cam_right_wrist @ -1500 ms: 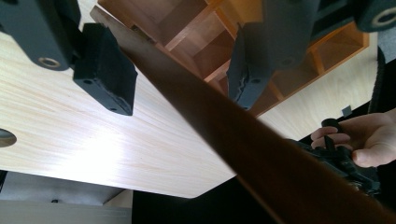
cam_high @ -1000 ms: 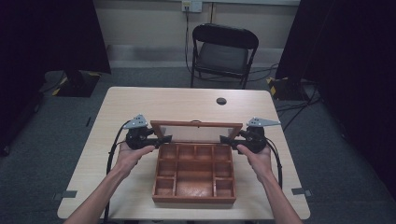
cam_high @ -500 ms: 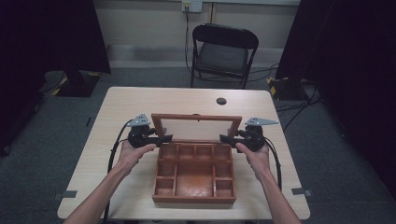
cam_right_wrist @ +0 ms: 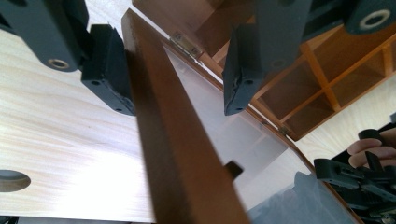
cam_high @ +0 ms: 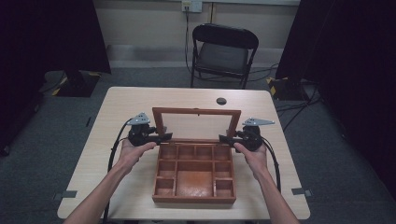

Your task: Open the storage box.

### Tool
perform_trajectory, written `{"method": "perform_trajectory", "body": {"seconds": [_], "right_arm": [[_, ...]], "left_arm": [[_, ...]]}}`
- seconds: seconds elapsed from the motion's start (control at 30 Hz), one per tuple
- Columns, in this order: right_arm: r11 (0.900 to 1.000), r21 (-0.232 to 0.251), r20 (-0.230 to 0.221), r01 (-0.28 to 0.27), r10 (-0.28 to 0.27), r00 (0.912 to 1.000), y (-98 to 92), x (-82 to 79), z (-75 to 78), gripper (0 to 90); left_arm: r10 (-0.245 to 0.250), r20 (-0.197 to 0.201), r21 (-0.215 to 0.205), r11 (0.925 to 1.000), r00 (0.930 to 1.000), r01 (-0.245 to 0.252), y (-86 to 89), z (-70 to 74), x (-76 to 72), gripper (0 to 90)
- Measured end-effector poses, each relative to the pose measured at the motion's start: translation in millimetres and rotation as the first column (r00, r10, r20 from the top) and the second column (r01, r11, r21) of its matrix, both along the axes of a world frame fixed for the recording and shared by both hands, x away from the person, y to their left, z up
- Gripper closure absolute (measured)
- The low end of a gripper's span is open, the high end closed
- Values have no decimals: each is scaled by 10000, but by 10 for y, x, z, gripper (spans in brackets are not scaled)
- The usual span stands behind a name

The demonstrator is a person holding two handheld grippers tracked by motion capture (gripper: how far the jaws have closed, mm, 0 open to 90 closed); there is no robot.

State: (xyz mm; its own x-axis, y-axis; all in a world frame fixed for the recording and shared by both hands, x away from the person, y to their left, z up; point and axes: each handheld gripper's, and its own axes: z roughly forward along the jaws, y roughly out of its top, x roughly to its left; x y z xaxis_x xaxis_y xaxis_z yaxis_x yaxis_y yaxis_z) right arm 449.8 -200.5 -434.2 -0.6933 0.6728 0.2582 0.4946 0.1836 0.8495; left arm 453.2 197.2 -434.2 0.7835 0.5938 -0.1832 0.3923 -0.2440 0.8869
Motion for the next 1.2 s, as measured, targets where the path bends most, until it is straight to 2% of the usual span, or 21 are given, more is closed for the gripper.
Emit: {"method": "perform_trajectory", "body": {"seconds": [0.13, 0.27, 0.4, 0.6, 0.9, 1.2], "right_arm": [[10000, -51, 20, -59, 59, 10000, -11, 25, -10, 496], [9999, -149, 50, -50, 51, 10000, -5, 40, -7, 507], [9998, -189, 99, -65, 67, 9999, -6, 49, -11, 510], [9999, -60, 33, 141, -141, 9999, 2, 83, -27, 512], [9996, 51, 39, 290, -290, 9996, 6, 129, -55, 519], [9990, 122, -134, 429, -428, 9990, 43, 200, -87, 507]], "left_arm": [[23, -6, -56, 10000, 10000, -23, 5, -18, 18, 541], [43, -150, 203, 9998, 9999, -40, 6, -62, 33, 552], [163, -199, 20, 9999, 9997, -162, 6, -104, 36, 552], [182, -291, 319, 9993, 9994, -173, 1, -158, 71, 551], [324, -402, 125, 9994, 9987, -319, 23, -192, 103, 588], [495, -714, -125, 9986, 9962, -505, 50, -241, 140, 587]]}}
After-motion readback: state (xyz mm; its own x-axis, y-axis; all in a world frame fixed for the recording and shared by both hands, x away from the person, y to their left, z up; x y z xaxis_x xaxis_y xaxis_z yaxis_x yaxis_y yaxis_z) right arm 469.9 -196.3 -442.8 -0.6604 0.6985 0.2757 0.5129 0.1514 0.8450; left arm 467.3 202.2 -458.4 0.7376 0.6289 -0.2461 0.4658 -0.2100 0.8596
